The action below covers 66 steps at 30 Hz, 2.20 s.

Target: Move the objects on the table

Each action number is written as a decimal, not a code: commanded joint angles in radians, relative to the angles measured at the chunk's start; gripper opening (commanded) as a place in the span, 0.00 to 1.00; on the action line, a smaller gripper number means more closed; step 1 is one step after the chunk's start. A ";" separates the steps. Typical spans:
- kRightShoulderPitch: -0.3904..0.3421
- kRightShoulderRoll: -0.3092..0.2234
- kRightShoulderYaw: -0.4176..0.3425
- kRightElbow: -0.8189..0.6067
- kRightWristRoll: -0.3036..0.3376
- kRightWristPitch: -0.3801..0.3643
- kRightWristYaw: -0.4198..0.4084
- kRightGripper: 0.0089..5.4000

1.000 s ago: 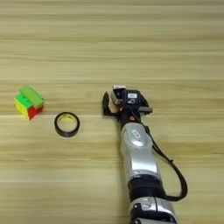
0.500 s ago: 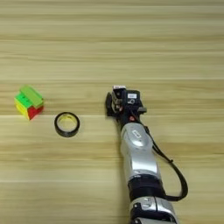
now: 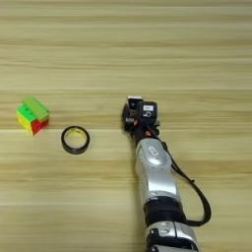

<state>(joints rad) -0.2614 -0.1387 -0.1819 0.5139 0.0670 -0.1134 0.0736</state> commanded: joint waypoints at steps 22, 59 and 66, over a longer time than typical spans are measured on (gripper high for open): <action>0.287 0.089 0.234 -0.684 0.004 0.170 0.079 0.46; 0.358 0.107 0.364 -0.611 -0.036 0.178 0.137 0.67; 0.362 0.110 0.366 -0.621 -0.038 0.176 0.138 0.82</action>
<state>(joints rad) 0.1423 -0.0387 0.1869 -0.0652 0.0287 0.0965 0.2221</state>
